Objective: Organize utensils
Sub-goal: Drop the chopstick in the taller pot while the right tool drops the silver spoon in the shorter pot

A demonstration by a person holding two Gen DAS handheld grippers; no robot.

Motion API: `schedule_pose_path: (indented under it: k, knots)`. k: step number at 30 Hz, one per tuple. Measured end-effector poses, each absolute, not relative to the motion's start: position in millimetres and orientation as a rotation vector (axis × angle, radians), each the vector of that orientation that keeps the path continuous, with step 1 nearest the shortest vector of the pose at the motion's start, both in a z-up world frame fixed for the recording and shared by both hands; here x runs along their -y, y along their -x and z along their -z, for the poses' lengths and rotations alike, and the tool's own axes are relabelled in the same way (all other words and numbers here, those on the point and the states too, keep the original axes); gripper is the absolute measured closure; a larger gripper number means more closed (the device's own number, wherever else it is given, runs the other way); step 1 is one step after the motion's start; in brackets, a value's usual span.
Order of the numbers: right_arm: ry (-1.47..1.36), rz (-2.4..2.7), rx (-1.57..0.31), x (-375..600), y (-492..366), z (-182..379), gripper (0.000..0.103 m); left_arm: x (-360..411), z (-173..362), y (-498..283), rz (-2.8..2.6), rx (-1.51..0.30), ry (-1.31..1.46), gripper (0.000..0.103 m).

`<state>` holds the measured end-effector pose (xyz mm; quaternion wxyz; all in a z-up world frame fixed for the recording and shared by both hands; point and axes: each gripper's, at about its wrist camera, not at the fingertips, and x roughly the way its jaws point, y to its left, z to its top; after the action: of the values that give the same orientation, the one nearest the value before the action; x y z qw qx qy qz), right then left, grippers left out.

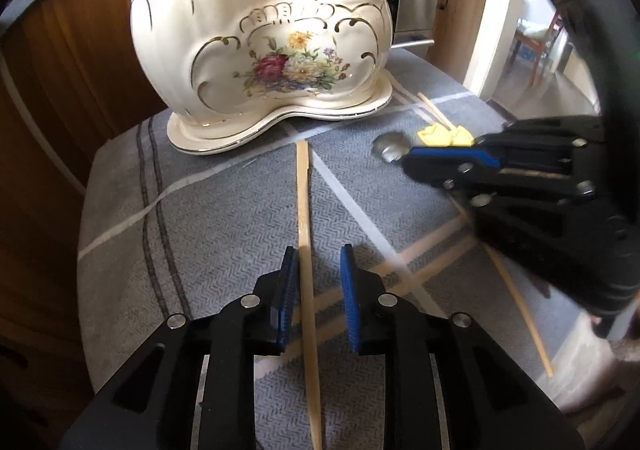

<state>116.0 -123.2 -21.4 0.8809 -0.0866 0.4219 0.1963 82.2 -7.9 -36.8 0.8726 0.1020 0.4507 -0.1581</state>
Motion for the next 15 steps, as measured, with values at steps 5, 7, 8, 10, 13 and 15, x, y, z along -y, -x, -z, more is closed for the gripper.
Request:
schedule_pose_path:
  k: [5,7,8,10,13,15]
  knots:
    - [0.12,-0.435,-0.801,141,-101,-1,0.1,7,37,-83,0.313,-0.94,-0.234,0.096]
    - [0.1,-0.453,-0.767,149,-95,-10,0.1,6,36,-82,0.324,-0.931,-0.226,0.096]
    - [0.09,-0.462,-0.749,153,-91,-14,0.1,5,35,-80,0.332,-0.92,-0.22,0.096]
    - [0.081,-0.468,-0.723,159,-85,-20,0.1,3,31,-76,0.346,-0.891,-0.207,0.096]
    - [0.077,-0.47,-0.668,165,-73,-30,0.1,-1,21,-71,0.361,-0.839,-0.189,0.096]
    - [0.079,-0.473,-0.634,166,-66,-37,0.101,-3,12,-66,0.379,-0.791,-0.173,0.096]
